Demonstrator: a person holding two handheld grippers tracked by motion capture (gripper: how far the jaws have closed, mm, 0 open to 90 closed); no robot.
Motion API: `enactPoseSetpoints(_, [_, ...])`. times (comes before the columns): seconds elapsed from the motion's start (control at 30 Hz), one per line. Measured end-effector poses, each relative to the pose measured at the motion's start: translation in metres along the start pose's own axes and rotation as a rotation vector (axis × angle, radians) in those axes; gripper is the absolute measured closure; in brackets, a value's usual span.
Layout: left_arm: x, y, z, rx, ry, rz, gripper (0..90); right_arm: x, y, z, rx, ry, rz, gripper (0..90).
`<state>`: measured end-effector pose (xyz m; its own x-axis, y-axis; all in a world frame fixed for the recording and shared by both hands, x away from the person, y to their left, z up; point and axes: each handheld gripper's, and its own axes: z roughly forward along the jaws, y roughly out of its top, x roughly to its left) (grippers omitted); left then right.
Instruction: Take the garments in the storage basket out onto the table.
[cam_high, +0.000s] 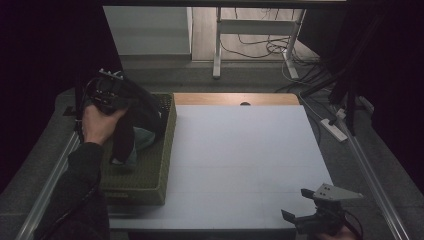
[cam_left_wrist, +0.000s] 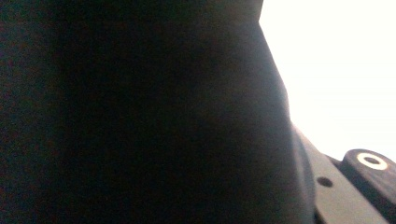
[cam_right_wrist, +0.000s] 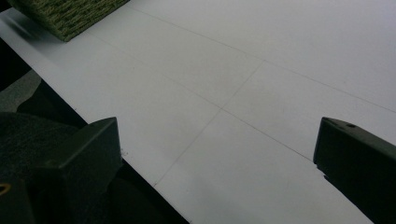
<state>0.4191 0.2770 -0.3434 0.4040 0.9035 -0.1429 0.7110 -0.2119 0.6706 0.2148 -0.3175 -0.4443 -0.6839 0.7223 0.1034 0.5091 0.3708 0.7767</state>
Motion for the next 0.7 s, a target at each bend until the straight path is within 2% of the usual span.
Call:
enactPoseSetpoints(0.2, [-0.004, 0.01, -0.015, -0.038, 0.008, 0.01, 76.9, 0.0, 0.0, 0.0, -0.001, 0.0, 0.0, 1.1])
enactPoseSetpoints(0.43, [-0.01, 0.021, -0.031, -0.085, -0.019, 0.019, 76.9, 0.0, 0.0, 0.0, -0.001, 0.0, 0.0, 1.1])
enactPoseSetpoints(0.7, [-0.015, 0.032, -0.046, -0.106, -0.055, 0.031, 76.8, 0.0, 0.0, 0.0, 0.0, 0.001, -0.001, 1.1])
